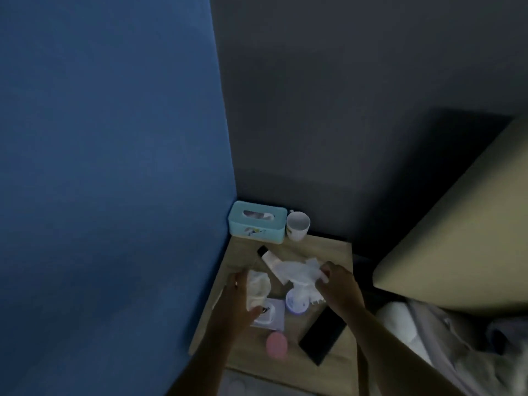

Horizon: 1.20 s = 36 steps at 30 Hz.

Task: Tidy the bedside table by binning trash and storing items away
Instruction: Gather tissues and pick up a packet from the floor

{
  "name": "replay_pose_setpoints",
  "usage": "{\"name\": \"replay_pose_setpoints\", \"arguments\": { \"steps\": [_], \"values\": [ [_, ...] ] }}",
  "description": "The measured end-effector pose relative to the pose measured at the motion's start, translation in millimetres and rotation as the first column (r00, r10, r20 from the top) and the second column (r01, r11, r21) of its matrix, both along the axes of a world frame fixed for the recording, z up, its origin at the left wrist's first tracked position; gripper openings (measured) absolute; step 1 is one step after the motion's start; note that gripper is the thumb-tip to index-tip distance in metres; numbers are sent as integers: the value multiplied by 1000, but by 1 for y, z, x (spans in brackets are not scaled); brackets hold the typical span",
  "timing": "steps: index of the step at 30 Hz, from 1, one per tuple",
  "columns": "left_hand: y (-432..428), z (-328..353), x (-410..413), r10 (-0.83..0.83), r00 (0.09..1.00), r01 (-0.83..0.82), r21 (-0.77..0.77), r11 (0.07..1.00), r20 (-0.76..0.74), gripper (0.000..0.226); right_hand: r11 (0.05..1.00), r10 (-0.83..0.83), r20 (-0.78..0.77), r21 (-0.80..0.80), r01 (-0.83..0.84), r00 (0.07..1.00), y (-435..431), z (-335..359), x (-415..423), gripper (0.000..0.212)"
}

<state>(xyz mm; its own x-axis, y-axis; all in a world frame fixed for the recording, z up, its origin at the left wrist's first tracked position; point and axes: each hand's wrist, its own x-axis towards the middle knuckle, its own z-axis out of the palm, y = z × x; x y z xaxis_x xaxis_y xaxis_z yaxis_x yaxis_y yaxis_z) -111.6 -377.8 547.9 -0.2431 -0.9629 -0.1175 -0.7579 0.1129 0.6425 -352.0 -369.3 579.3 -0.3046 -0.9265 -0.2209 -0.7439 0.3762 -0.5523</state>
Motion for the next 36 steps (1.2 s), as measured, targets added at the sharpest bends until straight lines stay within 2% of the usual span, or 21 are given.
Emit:
{"name": "replay_pose_setpoints", "arguments": {
  "steps": [3,8,11,14,17,19,23,28,31,36],
  "values": [
    [-57,-40,-33,-10,998,11,-17,1000,64,98,1000,-22,23,15,21,999,-53,-45,-27,21],
    [-118,-85,-76,4,998,-6,23,1000,68,97,999,-37,30,38,36,999,-103,-106,-60,23],
    [-136,-111,-82,26,995,-33,77,996,97,101,998,18,60,65,-22,998,-118,-138,-67,25],
    [-139,-130,-84,89,986,-106,124,987,139,107,985,107,47,128,-113,993,-122,-156,-71,40],
    [-137,-138,-89,109,981,-135,161,978,160,112,955,225,29,193,-226,974,-122,-164,-76,49],
    [-137,-140,-91,116,981,-143,173,974,156,113,945,275,12,183,-273,961,-120,-165,-76,56],
    [-133,-139,-87,134,979,-157,151,976,154,117,948,293,-34,141,-285,956,-111,-164,-75,65],
    [-108,-121,-62,156,980,-175,166,970,124,118,950,284,-46,149,-275,958,-94,-141,-65,64],
    [-80,-103,-35,170,980,-184,145,972,102,109,946,295,-56,155,-283,954,-74,-121,-47,58],
    [-2,-78,18,160,973,-173,68,983,164,70,947,295,-39,147,-286,955,-1,-104,10,48]
  ]
}}
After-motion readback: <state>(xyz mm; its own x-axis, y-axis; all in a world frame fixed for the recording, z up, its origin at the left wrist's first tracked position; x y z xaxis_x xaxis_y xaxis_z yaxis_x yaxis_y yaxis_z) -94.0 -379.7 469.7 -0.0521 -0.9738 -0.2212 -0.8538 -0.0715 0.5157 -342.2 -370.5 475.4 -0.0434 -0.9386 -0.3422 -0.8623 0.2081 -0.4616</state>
